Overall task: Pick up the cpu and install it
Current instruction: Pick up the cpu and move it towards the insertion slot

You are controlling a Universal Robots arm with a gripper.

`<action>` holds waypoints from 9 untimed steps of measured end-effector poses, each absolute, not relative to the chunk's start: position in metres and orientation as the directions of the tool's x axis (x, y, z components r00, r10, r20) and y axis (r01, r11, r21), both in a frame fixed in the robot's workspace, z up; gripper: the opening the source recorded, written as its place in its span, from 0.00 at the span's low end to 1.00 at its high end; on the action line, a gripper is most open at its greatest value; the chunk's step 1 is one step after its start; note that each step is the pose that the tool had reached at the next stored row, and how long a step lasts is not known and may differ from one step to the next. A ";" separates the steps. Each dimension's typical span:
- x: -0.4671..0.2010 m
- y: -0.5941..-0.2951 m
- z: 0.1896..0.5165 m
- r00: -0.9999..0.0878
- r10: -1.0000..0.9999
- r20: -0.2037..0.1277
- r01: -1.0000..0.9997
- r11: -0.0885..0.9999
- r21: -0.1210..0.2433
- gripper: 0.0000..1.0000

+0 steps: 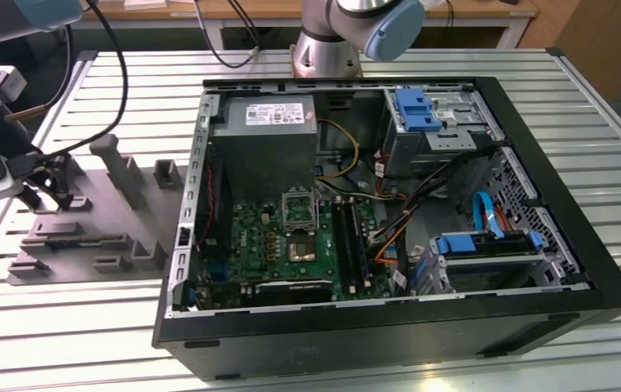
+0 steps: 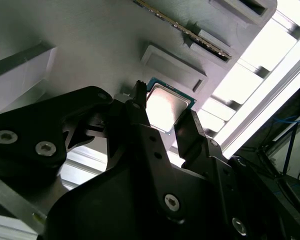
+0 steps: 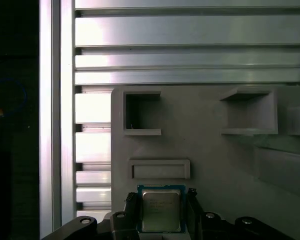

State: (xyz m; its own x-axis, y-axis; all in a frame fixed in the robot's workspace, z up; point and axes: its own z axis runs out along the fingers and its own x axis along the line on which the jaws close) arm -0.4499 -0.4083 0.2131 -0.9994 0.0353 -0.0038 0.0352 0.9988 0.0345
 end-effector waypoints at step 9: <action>-0.450 -0.408 0.218 -0.999 0.035 -0.004 0.035 0.999 0.032 0.47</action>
State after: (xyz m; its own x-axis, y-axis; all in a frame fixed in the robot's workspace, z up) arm -0.4499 -0.4082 0.2182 -0.9994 0.0353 -0.0036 0.0351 0.9989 0.0321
